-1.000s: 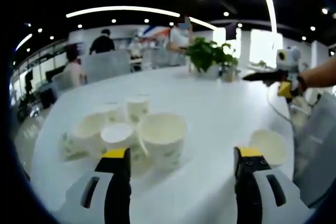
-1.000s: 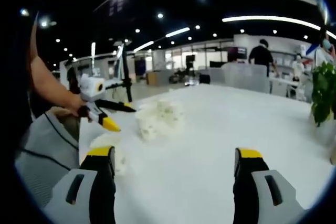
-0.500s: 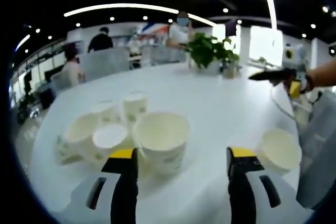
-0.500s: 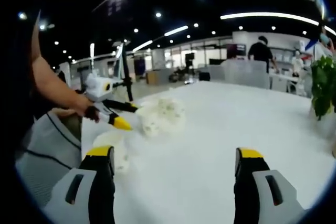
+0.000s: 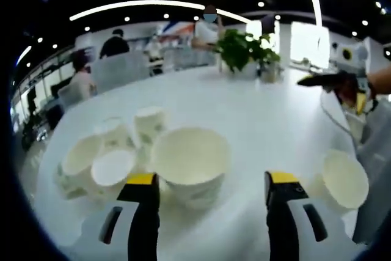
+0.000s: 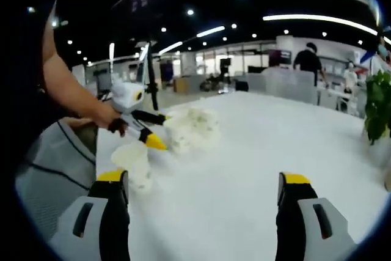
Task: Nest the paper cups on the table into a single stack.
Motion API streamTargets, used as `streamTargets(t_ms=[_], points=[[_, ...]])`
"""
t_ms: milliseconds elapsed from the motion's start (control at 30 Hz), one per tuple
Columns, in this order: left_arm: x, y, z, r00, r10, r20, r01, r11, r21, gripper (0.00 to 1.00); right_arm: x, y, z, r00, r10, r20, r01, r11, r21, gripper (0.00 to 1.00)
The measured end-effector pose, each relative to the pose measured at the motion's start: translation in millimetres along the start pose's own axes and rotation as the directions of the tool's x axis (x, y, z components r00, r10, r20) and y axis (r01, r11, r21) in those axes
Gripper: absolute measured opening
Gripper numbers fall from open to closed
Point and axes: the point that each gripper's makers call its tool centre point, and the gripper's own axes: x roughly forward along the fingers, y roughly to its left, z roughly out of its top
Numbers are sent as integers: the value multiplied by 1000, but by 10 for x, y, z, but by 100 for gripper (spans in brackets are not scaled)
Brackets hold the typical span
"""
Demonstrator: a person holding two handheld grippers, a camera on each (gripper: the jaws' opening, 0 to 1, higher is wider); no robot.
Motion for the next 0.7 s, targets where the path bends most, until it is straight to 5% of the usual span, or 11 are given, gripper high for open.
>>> streamTargets(t_ms=[267,500,700], points=[[120,75,110,1000,-3,10,2,1000,17,65,13,-37,55,1000,-3,8,3,1000,-2,100],[188,114,76,1000,4,-13,-4,999,53,47,22,-65,71,1000,-8,11,7,1000,7,100],[181,113,73,1000,3,-5,-3,999,46,44,22,-77,60,1000,-11,10,10,1000,8,99]])
